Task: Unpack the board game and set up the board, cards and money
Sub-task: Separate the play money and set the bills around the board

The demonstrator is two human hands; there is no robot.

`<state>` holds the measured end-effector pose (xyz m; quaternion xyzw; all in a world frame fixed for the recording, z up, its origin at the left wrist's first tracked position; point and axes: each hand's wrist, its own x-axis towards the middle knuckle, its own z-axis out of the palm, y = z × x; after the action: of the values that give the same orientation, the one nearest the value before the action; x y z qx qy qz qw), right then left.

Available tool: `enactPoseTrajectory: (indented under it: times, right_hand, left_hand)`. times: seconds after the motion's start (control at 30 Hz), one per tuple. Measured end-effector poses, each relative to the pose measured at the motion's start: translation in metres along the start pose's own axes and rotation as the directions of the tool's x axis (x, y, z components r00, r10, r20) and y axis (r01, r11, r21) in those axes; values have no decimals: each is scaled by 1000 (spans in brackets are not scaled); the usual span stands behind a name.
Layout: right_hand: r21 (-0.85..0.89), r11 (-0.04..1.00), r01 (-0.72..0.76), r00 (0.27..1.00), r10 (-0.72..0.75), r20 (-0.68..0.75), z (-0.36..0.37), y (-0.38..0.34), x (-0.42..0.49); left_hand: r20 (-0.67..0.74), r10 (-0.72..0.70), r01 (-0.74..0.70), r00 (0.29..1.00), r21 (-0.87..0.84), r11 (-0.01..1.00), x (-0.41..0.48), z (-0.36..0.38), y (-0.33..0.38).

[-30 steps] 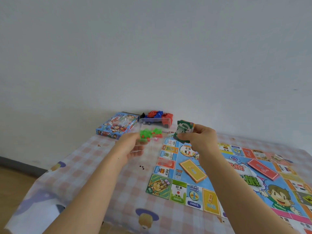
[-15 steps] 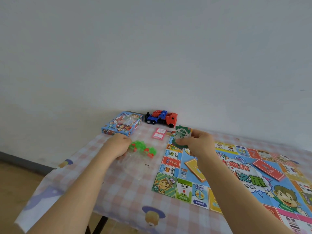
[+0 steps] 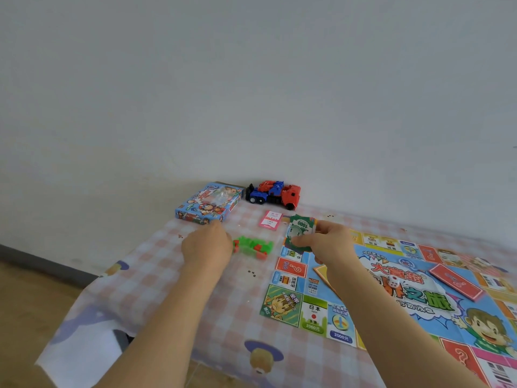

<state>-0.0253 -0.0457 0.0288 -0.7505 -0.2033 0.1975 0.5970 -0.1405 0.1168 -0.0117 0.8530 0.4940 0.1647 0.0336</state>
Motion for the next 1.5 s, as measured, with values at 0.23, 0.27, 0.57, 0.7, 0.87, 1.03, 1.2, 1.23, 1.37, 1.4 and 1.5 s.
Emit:
enactPoseTrajectory:
  times: [0.23,0.27,0.57,0.7,0.87,1.03,1.2,1.23,1.37,1.4,1.5]
  right_hand:
    - [12,1000,-18,1000,18,-3,1,4,5]
    - [10,1000,-22,1000,22,-6,-1,4,6]
    - [33,999,-27,998,29,-61,-17,10,11]
    - [38,999,-34,997,37,-71,-20,11,12]
    - [40,999,-32,997,34,-68,-20,10,11]
    - [39,998,-39,998,42,-54,-21,10,10]
    - [46,998,-35,998,38,-53,-22,11,12]
    - [46,998,-34,998,36,-50,-22,11,12]
    - [57,998,-30,998,33,-45,-22,11,11]
    - [59,998,-32,998,35,-47,-23,11,11]
    - [62,998,-29,999,32,-41,-23,11,11]
  left_hand:
    - [60,-3,3,998,9,1000,2,1,12]
    - [65,-5,4,998,15,1000,2,0,12]
    - [55,302,-237,952,-495,836,-1,-16,1]
    - [116,398,-293,910,-499,816,-6,-1,1]
    - [31,335,-299,942,-373,878,-9,4,11]
    - [66,303,-265,951,-335,904,-9,4,18]
    - [-22,290,-269,957,-444,855,-8,1,22]
    - [-22,289,-268,957,-447,853,-8,1,23]
    - [107,320,-262,941,-368,892,-9,2,21]
    - [121,327,-263,937,-373,890,-10,4,20]
    - [104,337,-272,936,-396,877,-10,5,18]
